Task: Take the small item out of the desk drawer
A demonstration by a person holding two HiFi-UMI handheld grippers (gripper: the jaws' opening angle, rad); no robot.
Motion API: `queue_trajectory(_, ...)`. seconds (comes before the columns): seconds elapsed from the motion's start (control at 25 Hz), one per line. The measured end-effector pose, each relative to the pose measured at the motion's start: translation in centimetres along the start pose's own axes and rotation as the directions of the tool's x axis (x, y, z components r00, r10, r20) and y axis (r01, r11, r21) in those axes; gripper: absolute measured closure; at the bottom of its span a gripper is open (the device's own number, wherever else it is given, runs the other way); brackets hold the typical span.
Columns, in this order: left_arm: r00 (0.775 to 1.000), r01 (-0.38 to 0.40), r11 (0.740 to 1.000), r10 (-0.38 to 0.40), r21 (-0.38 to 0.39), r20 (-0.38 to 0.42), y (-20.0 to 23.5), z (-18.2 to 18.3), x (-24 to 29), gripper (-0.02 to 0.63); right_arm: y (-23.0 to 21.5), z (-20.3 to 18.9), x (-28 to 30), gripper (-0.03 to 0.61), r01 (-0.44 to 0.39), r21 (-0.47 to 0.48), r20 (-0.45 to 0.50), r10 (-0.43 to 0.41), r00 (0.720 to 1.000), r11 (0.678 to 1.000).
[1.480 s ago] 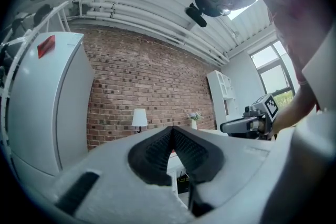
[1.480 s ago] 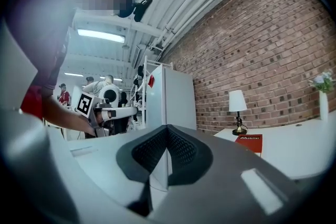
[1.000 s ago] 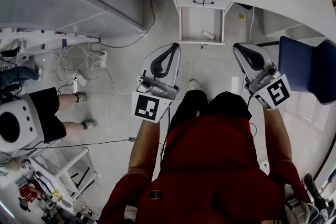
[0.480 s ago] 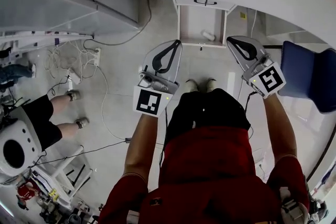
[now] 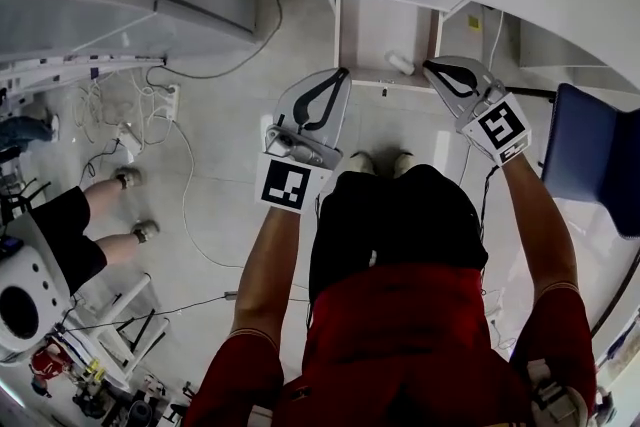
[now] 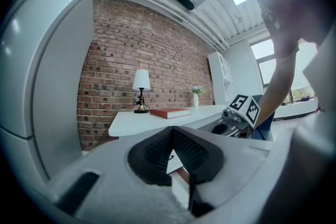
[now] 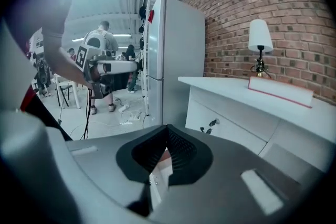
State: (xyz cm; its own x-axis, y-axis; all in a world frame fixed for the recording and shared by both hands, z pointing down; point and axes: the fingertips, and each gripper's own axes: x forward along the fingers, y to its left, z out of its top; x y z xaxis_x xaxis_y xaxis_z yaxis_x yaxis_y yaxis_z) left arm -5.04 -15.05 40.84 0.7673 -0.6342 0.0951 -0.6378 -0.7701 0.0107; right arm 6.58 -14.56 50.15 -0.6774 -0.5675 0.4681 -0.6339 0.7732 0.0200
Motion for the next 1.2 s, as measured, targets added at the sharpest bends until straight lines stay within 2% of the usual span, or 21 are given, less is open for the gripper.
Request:
queue_trajectory(0.44, 1.0, 0.027, 0.999, -0.027, 0.021, -0.001, 0.5, -9.0, 4.1, 0.611, -1.9, -10.1, 6.6, 0.565, -0.08, -0.034, -0.138, 0.074, 0.988, 0.996)
queue_trajectory(0.68, 1.0, 0.02, 1.0, -0.021, 0.022, 0.013, 2.3, -13.5, 5.9, 0.611, -3.0, -15.7, 10.9, 0.565, -0.086, -0.043, -0.217, 0.075, 0.973, 0.995)
queue_trajectory(1.0, 0.999, 0.046, 0.997, -0.046, 0.065, 0.005, 3.6, -17.4, 6.8, 0.611, -2.8, -21.3, 15.0, 0.552, -0.132, -0.027, -0.334, 0.115, 0.936, 0.991)
queue_trajectory(1.2, 0.998, 0.047, 0.998, -0.049, 0.05, 0.029, 4.1, -18.2, 6.9, 0.611, -2.5, -24.5, 16.7, 0.511, -0.141, -0.001, -0.437, 0.127, 0.89, 0.99)
